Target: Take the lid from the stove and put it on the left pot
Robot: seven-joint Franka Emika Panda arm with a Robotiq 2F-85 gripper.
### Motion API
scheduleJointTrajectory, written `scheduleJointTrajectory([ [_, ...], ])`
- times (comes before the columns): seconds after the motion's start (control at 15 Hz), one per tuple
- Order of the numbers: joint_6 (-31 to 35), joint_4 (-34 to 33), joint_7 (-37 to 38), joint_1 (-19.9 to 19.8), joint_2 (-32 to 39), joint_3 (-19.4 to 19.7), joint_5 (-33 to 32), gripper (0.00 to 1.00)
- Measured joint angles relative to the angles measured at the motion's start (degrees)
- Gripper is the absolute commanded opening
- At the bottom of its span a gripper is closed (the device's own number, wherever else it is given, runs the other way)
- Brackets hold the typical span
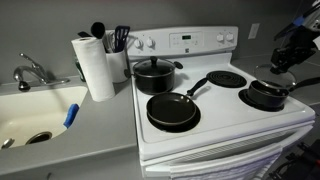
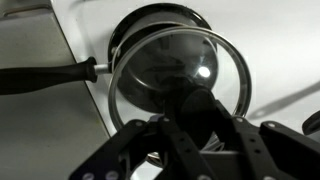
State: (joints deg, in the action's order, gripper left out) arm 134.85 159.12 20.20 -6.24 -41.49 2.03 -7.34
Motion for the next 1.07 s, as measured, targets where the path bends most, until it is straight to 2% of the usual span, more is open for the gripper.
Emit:
scheduleJointTrajectory([
  [0.27, 4.50, 0.47, -6.18, -0.92, 1.07, 4.60, 3.30, 0.15],
  [0.67, 4.97, 0.12, -16.00, -0.15, 5.53, 9.82, 10.85, 0.15],
  [1.07, 4.27, -1.49, -19.08, -0.08, 9.96, 10.70, 12.76, 0.15],
])
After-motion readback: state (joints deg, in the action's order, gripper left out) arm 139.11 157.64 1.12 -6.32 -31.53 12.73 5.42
